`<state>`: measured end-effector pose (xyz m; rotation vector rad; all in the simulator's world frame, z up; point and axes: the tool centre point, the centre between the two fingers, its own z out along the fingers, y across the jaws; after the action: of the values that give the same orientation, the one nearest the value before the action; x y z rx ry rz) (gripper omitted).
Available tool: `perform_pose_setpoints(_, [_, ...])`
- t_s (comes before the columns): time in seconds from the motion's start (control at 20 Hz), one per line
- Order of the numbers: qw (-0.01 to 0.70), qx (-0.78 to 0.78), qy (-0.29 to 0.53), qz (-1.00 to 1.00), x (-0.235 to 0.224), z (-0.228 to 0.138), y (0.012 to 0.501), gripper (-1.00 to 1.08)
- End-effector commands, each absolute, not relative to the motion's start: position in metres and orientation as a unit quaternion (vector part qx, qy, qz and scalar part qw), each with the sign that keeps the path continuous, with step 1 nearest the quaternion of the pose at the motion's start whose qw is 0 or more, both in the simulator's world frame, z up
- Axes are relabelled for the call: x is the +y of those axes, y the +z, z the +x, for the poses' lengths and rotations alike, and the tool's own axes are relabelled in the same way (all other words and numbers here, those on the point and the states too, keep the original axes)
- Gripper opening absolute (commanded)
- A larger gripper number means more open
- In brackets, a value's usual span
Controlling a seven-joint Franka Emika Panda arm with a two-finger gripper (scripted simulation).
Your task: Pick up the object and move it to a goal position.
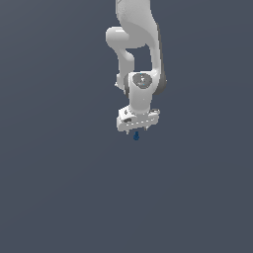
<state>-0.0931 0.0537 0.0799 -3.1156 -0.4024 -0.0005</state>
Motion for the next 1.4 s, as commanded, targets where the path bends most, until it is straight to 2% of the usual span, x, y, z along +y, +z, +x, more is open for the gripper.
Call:
perform_pose_setpoints(0.0, [0.000,-0.129,0.000,-0.992,0.054,-0.094,0.069,1.00])
perform_pose_setpoints(0.5, [0.000,-0.130,0.000,-0.992,0.054,-0.094,0.042,1.00])
perform_pose_setpoints(0.55, [0.000,-0.130,0.000,-0.992,0.054,-0.094,0.042,-1.00])
perform_pose_setpoints(1.35, [0.000,-0.130,0.000,-0.992,0.052,-0.086,0.048,-1.00])
